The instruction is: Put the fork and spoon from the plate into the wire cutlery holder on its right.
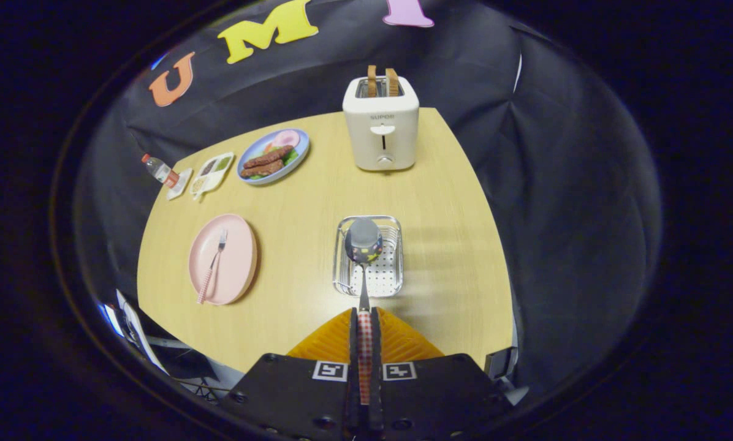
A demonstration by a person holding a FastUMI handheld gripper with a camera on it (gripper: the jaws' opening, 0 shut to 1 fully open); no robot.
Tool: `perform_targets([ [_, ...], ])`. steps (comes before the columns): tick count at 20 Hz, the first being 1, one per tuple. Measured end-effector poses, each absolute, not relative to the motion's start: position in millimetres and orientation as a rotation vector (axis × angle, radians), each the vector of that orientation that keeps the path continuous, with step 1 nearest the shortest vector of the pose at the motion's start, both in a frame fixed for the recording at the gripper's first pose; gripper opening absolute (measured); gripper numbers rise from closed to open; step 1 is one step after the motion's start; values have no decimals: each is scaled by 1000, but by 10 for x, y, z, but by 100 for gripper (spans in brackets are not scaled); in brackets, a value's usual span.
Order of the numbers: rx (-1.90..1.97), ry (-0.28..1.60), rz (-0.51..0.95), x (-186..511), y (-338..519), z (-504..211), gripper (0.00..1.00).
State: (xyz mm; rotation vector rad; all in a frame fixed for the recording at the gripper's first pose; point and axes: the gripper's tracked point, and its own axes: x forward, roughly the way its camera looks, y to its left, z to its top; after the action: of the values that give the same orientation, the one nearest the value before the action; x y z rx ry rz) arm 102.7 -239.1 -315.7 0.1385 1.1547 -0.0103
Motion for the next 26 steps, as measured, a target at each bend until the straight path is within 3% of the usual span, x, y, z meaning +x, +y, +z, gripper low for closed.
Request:
perform_targets([
  [8,122,1420,-7,1088,-2416,-3230,6],
  [26,6,1660,44,1221,-2381,-3333,6],
])
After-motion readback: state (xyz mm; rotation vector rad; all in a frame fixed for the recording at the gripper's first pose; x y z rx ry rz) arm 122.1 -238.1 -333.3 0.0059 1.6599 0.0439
